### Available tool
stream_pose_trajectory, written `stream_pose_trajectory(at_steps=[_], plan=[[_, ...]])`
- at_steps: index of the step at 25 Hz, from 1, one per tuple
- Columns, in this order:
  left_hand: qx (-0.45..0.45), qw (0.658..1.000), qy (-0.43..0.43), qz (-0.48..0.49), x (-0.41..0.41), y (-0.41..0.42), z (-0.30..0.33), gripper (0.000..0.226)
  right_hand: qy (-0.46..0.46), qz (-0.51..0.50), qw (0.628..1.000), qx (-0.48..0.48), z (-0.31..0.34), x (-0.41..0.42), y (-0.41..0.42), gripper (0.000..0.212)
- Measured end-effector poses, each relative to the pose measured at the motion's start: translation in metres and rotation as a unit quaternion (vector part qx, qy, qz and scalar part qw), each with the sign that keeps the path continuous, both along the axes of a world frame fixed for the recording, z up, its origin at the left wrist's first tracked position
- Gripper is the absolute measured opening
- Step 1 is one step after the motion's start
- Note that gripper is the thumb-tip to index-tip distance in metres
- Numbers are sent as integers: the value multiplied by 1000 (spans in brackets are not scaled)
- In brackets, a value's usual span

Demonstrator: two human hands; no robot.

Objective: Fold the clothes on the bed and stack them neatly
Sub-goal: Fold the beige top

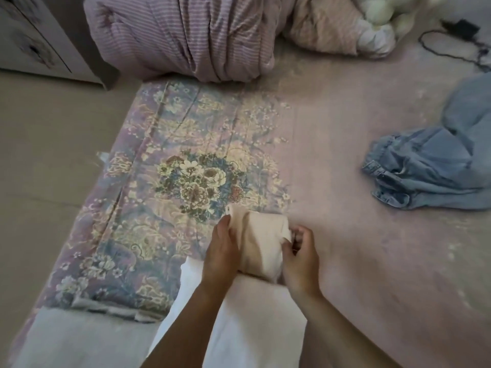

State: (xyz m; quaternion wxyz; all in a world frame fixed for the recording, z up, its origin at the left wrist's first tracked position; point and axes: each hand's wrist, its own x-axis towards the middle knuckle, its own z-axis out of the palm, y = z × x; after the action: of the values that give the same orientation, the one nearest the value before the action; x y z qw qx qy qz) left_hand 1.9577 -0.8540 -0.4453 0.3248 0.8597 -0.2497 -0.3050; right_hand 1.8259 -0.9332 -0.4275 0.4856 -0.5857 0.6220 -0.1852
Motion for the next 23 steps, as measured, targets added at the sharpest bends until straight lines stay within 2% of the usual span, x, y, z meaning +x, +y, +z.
stream_pose_trajectory(at_steps=[2, 4, 6, 8, 9, 12, 14, 16, 21, 23], plan=[[70, 996, -49, -37, 4, 0, -5, 45, 24, 54, 998, -1, 4, -3, -3, 40], [144, 966, -182, -113, 6, -2, -4, 48, 134, 136, 977, -90, 6, -5, -5, 48], [63, 918, -325, -219, 4, 3, -5, 50, 187, 254, 928, -198, 5, -6, 2, 54], [-38, 842, -423, -332, 1, 12, -11, 47, 196, 382, 885, -177, 1, -8, 11, 67], [-53, 815, -455, -354, 0, 15, -11, 49, 203, 409, 881, -126, -3, -11, 13, 74], [-3, 780, -501, -376, -1, 18, -9, 51, 218, 418, 880, -54, -20, -14, 10, 80], [23, 782, -491, -384, -6, 15, -2, 52, 201, 425, 881, -56, -17, -16, 5, 78], [3, 807, -464, -364, -22, 0, 9, 57, 195, 409, 889, -69, -9, -40, -10, 74], [-19, 810, -433, -395, -134, -76, 9, 57, 276, 331, 899, -75, -4, -193, -93, 67], [0, 836, -389, -386, -182, -112, -8, 57, 307, 310, 895, -87, -11, -245, -136, 65]])
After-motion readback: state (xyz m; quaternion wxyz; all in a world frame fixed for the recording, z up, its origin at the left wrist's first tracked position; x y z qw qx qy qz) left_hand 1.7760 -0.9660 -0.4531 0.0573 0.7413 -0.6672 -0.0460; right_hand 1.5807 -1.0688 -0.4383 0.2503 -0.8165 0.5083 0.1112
